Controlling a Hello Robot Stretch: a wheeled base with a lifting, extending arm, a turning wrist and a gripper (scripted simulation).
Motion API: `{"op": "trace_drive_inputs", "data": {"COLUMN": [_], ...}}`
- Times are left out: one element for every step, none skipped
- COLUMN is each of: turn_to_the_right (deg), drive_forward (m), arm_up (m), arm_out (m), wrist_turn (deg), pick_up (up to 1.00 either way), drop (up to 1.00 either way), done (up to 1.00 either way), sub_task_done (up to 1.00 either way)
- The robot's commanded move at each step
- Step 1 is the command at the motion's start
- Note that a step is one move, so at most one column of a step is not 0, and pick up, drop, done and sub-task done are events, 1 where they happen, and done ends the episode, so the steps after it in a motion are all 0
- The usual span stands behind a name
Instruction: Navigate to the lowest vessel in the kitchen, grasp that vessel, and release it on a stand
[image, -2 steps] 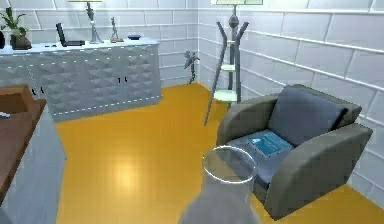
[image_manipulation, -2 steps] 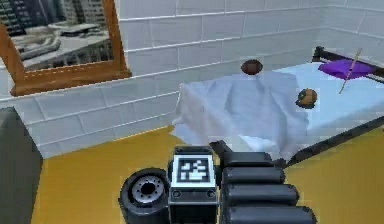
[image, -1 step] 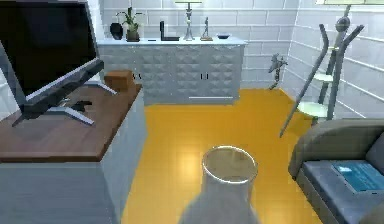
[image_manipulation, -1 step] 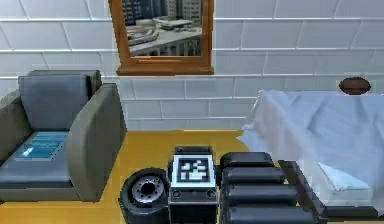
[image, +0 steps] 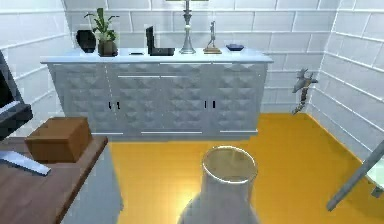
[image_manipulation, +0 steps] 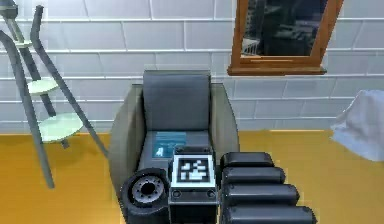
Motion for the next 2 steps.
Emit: {"op": "trace_drive_inputs", "data": {"turn_to_the_right": [0.0, 45.0], "drive_forward": [0.55, 0.00], "arm_up": [0.00, 0.00], "arm_out": [0.00, 0.00], "wrist_turn": [0.0, 0.0], "pick_up": [0.00, 0.00], "drop": [0.00, 0.00], "done": [0.00, 0.00], "sub_task_done": [0.00, 0.00]}}
